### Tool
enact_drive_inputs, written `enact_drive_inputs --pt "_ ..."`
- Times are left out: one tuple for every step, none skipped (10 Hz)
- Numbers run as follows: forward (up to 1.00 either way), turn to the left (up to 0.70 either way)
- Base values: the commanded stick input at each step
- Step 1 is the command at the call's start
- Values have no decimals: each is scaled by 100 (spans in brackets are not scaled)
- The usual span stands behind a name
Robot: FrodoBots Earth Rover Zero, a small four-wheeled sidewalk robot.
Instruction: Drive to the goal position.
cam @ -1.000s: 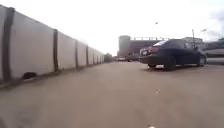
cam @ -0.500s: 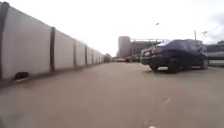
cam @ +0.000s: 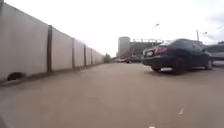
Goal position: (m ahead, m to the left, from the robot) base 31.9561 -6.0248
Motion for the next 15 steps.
enact_drive_inputs --pt "70 1" --pt "70 1" --pt "70 1" --pt "70 1" --pt "70 1" --pt "70 1" --pt "70 1" --pt "70 1" --pt "70 1" --pt "70 1" --pt "70 1" --pt "70 1" --pt "70 1" --pt "70 1" --pt "70 1"
